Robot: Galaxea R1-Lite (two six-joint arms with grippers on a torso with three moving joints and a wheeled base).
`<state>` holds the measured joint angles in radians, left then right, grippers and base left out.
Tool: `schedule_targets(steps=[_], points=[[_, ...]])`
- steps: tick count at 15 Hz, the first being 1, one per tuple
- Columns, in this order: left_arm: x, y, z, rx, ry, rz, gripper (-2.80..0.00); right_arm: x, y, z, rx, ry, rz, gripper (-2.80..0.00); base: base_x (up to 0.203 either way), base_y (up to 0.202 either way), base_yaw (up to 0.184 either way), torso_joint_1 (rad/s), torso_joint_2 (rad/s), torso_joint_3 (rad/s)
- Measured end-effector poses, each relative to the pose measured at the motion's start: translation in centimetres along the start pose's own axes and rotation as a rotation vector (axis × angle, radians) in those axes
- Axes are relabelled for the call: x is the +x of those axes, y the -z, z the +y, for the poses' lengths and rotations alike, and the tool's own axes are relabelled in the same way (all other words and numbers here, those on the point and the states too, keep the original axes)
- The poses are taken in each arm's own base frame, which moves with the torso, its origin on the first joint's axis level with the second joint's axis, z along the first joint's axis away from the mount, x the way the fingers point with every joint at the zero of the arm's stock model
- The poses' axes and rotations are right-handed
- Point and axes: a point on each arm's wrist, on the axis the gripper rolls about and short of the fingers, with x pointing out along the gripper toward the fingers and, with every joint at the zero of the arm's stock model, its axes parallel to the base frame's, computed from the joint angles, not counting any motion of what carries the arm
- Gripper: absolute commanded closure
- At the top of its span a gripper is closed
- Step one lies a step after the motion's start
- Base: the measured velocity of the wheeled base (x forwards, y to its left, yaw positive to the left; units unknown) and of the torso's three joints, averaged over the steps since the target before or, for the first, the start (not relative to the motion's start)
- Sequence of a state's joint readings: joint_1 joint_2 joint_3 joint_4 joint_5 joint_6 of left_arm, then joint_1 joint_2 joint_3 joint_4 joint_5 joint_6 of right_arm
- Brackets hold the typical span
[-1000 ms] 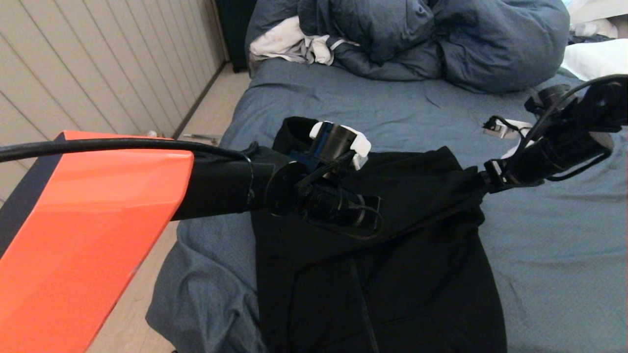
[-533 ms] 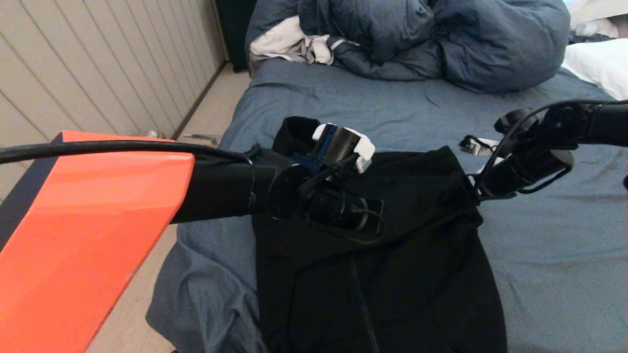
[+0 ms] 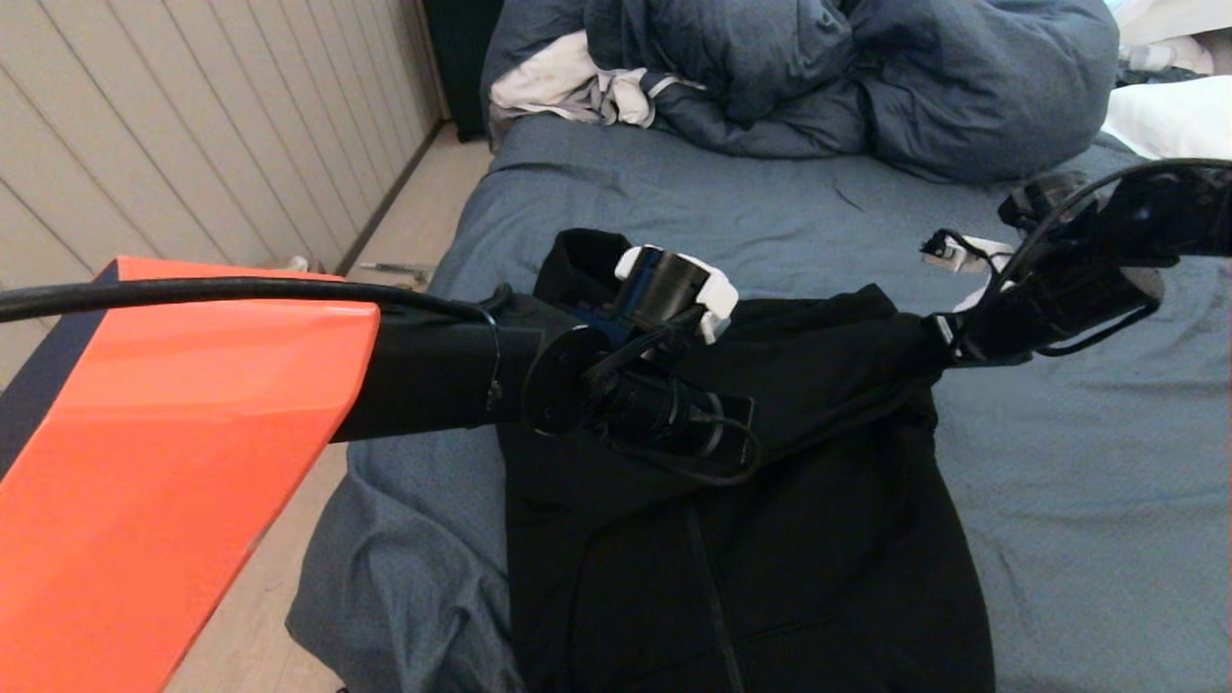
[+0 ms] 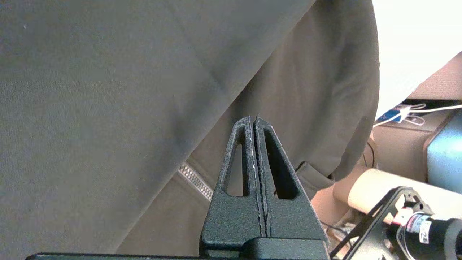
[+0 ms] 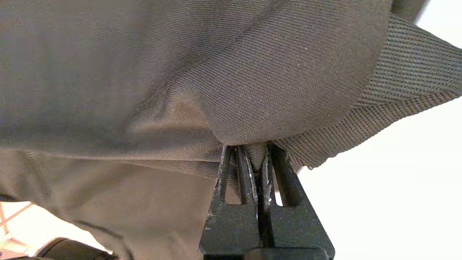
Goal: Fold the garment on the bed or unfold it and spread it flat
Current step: Unfold the black sweatshirt
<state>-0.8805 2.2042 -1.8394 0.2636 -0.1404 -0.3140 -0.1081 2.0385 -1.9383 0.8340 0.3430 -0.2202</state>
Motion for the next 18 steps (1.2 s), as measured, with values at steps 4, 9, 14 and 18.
schedule_targets(steps=[4, 9, 14, 18], points=[[-0.3, 0.3, -0.1, 0.002, -0.038, -0.004, 0.00, -2.6, 0.1, 0.8, -0.014, 0.013, -0.044, -2.80, 0.000, 0.000, 0.000, 0.000, 0.00, 0.000], [-0.3, 0.4, -0.4, 0.006, -0.036, -0.004, 0.00, -1.0, 0.4, 1.3, -0.047, 0.006, -0.039, -2.80, 0.000, 0.000, 0.000, 0.000, 0.00, 0.000], [-0.3, 0.4, -0.5, 0.003, -0.035, -0.002, 0.00, 2.4, 0.3, 1.0, -0.058, 0.019, -0.001, 0.00, 0.000, 0.000, 0.000, 0.000, 0.00, 0.000], [-0.3, 0.4, -0.5, 0.002, -0.034, -0.004, 0.00, 2.8, 0.3, 0.9, -0.052, 0.019, 0.003, 0.00, 0.000, 0.000, 0.000, 0.000, 0.00, 0.000]])
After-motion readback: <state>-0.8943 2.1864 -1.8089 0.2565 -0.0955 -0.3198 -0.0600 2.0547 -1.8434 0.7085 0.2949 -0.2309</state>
